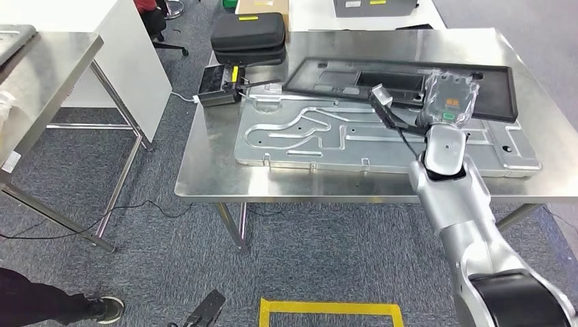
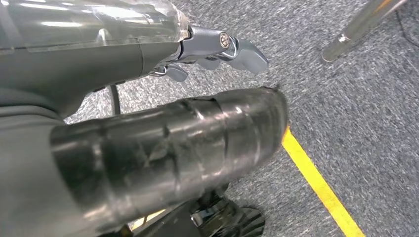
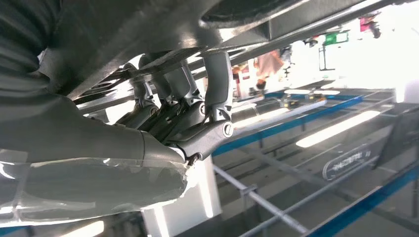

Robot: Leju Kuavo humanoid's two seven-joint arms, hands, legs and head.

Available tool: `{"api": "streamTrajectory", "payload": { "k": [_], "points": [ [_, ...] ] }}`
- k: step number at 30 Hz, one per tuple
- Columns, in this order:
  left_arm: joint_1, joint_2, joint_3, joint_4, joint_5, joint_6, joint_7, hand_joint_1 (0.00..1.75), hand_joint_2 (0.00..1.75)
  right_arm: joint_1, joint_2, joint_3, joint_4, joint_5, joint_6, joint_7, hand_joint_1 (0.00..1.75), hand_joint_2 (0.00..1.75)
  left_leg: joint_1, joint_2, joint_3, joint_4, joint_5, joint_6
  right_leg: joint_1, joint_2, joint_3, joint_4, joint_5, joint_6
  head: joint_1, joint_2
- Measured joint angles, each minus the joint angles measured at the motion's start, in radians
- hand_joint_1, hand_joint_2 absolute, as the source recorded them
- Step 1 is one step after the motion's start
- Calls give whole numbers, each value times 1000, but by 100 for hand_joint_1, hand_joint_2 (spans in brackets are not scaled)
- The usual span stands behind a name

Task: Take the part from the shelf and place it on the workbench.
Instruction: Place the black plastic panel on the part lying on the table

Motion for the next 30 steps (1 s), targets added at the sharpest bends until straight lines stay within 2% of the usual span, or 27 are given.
{"api": "streamTrajectory", "payload": {
  "k": [2,3,4,5,7,8,9,12,13,15,17,18,19,20,21,23,24,25,28,30],
  "points": [
    [-1,0,-1,0,0,-1,3,0,0,-21,0,3,27,-1,14,6,175,175,1,0,-63,128,-48,-5,2,0,1,1,-1,-5,0,0],
    [-1,0,-2,0,0,-1,4,0,0,-26,0,5,39,-4,23,9,175,175,2,0,-83,163,-52,-5,3,0,2,1,-2,-5,0,0],
    [-2,0,-2,0,0,-2,5,0,0,-30,1,6,51,-9,33,12,175,175,2,0,-85,161,-37,-4,4,0,4,2,-3,-6,0,0],
    [-2,0,-3,0,0,-3,6,0,0,-33,3,7,60,-14,43,14,175,175,2,0,-68,119,-5,-1,5,0,6,2,-5,-5,0,0],
    [-5,0,-6,0,0,-5,9,0,0,-38,11,7,78,-26,55,16,175,175,-1,0,-6,-18,63,11,9,1,10,2,-8,-2,0,0],
    [-6,0,-8,0,-1,-5,10,0,0,-42,18,7,87,-31,59,17,175,175,-3,0,18,-71,80,16,11,1,10,3,-9,1,0,0],
    [-7,0,-10,0,-1,-6,12,0,0,-44,25,8,97,-35,60,19,175,175,-5,0,32,-101,85,19,11,2,9,2,-9,5,0,0],
    [-8,-1,-16,0,-2,-7,13,0,0,-43,48,10,123,-38,67,26,175,175,-4,1,39,-121,85,26,11,1,7,-1,-8,20,0,0],
    [-9,-2,-19,0,-2,-8,13,0,0,-41,56,12,130,-38,69,29,175,175,-2,1,43,-128,89,31,10,1,2,9,-17,24,1,0],
    [-12,-4,-22,0,-3,-8,13,0,0,-39,70,17,143,-39,72,33,175,175,2,3,48,-138,94,39,8,0,-33,87,-63,30,1,0],
    [-14,-6,-24,0,-3,-10,14,0,0,-33,83,23,157,-39,75,34,175,175,2,3,49,-138,94,43,6,0,-96,218,-118,36,1,0],
    [-13,-6,-25,0,-4,-10,14,0,0,-27,89,26,164,-39,77,35,175,175,3,2,49,-137,93,44,4,0,-119,263,-128,39,1,0],
    [-12,-7,-25,0,-4,-10,15,0,0,-22,94,28,170,-39,79,37,175,175,3,0,49,-135,91,43,2,0,-126,272,-119,41,1,0],
    [-11,-7,-25,0,-4,-10,16,0,0,-17,100,29,175,-40,81,37,175,175,4,-1,49,-132,89,42,-1,-1,-114,242,-91,42,1,0],
    [-11,-7,-25,0,-4,-10,16,0,0,-15,105,31,179,-41,83,38,175,175,4,-2,49,-127,85,38,-4,-1,-85,179,-53,43,1,0],
    [-11,-7,-25,0,-4,-10,17,0,0,-13,117,34,186,-46,86,39,175,175,1,-2,46,-114,76,29,-3,-1,-27,60,-9,41,1,0],
    [-11,-7,-25,0,-4,-10,18,0,0,-11,123,36,189,-49,86,39,175,175,-1,-2,44,-110,73,23,-1,0,-12,27,-4,38,0,0],
    [-11,-7,-25,0,-4,-10,18,0,0,-6,128,38,192,-51,86,39,175,175,-3,-2,42,-109,73,19,2,1,-7,17,-9,34,0,0],
    [-10,-7,-25,0,-3,-10,20,0,0,9,138,41,200,-52,84,41,175,175,0,-1,37,-102,64,6,1,0,-4,8,-5,15,0,0],
    [-10,-7,-25,0,-2,-9,20,0,0,13,143,42,203,-55,83,43,175,175,3,0,8,-35,21,-3,-3,-1,0,2,-2,2,0,0]
  ]
}}
